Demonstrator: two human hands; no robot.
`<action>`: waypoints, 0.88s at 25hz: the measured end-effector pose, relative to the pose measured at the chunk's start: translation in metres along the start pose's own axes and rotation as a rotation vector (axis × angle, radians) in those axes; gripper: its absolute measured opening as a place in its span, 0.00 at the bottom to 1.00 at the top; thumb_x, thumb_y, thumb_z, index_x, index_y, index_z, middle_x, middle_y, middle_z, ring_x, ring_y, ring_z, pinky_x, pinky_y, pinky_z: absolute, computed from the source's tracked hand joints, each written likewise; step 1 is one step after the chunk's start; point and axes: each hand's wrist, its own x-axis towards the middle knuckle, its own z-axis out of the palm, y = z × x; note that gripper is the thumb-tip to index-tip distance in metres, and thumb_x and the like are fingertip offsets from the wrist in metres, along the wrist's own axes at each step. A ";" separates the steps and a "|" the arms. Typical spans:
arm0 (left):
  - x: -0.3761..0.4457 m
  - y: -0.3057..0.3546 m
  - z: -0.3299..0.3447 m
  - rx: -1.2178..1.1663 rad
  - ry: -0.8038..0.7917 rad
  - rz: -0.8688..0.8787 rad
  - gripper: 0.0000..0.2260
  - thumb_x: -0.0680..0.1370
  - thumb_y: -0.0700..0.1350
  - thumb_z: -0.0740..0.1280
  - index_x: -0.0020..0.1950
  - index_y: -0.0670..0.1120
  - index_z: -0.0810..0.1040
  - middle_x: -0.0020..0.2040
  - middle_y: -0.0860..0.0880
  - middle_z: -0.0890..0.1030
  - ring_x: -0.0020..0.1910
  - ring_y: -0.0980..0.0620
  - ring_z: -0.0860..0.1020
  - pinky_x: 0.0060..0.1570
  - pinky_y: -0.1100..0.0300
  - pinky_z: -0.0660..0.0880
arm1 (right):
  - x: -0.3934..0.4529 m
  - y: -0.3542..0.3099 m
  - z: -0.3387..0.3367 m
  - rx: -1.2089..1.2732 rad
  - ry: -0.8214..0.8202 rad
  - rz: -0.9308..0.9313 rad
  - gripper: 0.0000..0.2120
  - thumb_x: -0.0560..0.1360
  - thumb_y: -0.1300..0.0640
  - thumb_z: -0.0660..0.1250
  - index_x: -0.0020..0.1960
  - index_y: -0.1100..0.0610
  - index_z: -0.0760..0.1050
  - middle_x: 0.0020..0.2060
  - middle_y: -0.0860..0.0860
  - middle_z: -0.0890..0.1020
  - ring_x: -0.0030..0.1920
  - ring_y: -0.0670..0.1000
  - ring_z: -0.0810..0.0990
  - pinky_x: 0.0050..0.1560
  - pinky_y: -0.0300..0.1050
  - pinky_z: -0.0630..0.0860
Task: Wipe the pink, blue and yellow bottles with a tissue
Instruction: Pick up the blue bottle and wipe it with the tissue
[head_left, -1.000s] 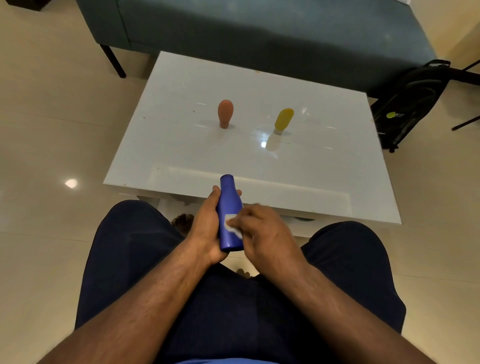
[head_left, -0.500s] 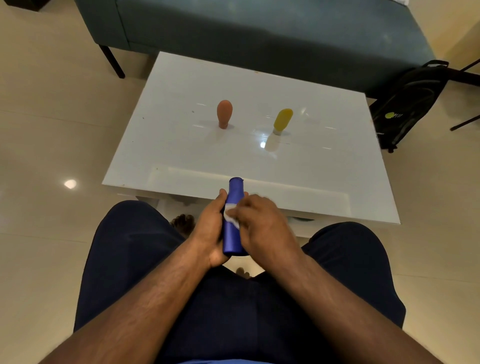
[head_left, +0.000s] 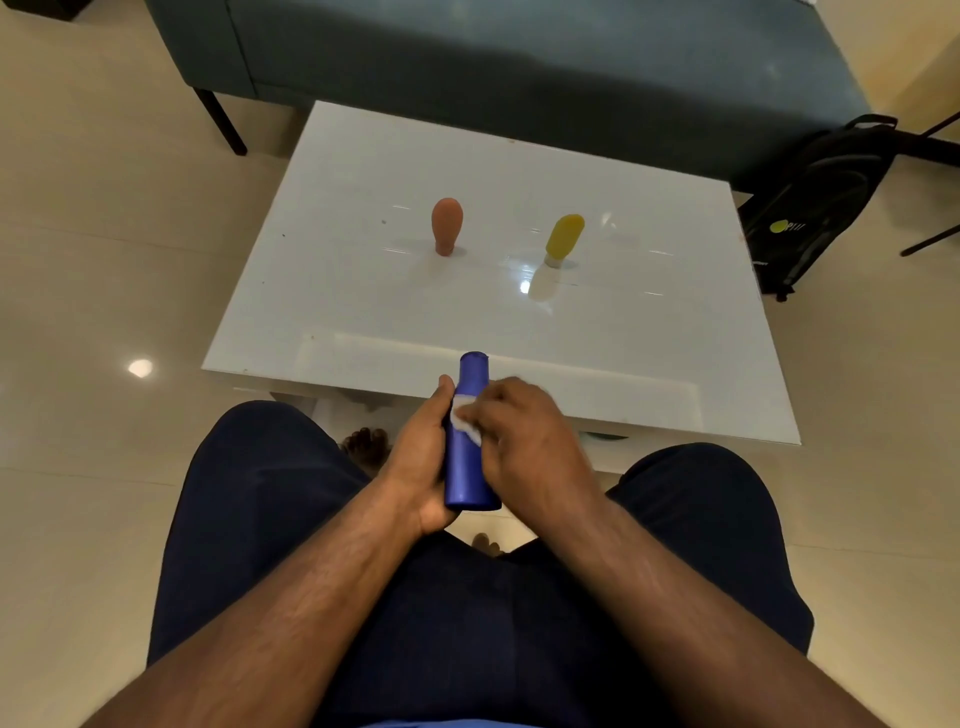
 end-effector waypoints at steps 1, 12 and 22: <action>-0.001 -0.002 0.001 0.012 0.009 0.009 0.24 0.81 0.63 0.61 0.59 0.45 0.81 0.44 0.43 0.85 0.39 0.46 0.83 0.44 0.51 0.80 | 0.010 0.005 -0.001 0.011 0.031 0.067 0.06 0.75 0.60 0.68 0.51 0.55 0.82 0.44 0.53 0.79 0.44 0.53 0.77 0.46 0.52 0.77; 0.005 0.005 -0.005 -0.029 0.036 0.013 0.30 0.78 0.70 0.58 0.63 0.49 0.83 0.47 0.45 0.84 0.43 0.47 0.83 0.43 0.52 0.81 | -0.018 -0.007 0.004 0.049 -0.051 -0.016 0.10 0.71 0.64 0.70 0.51 0.55 0.82 0.42 0.52 0.78 0.42 0.54 0.76 0.41 0.50 0.77; 0.011 0.008 -0.009 -0.127 0.050 0.044 0.29 0.76 0.68 0.65 0.64 0.47 0.82 0.46 0.45 0.80 0.40 0.49 0.79 0.43 0.53 0.78 | -0.027 -0.001 0.000 0.047 -0.027 -0.031 0.11 0.71 0.65 0.69 0.50 0.55 0.82 0.43 0.51 0.80 0.44 0.53 0.77 0.42 0.50 0.78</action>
